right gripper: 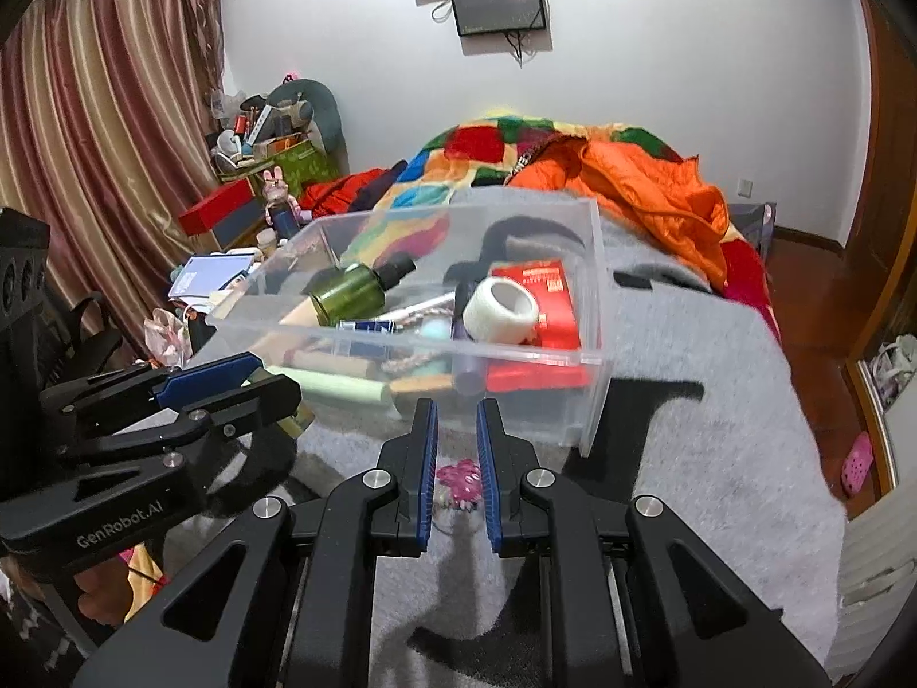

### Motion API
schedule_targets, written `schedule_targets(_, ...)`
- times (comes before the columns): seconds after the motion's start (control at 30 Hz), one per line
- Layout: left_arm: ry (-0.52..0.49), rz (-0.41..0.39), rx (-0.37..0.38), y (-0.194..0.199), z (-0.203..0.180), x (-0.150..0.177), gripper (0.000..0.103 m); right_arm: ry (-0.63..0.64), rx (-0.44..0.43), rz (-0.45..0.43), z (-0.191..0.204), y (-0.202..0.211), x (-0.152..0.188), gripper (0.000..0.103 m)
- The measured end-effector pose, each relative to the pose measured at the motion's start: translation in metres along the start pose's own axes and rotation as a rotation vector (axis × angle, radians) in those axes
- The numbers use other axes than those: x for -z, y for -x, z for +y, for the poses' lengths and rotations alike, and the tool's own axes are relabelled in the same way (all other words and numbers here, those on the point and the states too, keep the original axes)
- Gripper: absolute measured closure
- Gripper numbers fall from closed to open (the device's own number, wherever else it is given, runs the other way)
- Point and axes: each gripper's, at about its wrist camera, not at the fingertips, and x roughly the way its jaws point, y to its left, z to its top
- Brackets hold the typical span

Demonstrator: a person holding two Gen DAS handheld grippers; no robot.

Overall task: Organize objects
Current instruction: 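Lower green box into clear box with left tool while right tool drops keychain in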

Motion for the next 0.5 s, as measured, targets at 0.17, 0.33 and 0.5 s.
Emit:
schedule_targets(0.17,0.013,-0.030,-0.002,0.008,0.004,-0.008,0.070,0.012,0.010,-0.011,-0.001,0.004,-0.002,0.090)
schedule_targets(0.33,0.034,-0.047,-0.003,0.011,0.013,-0.020,0.070,-0.008,-0.021,0.056,-0.011,-0.008,0.005,0.075)
schedule_targets(0.5,0.039,-0.058,-0.017,0.009,0.020,-0.029,0.070,0.022,0.012,0.117,-0.007,-0.036,0.015,0.065)
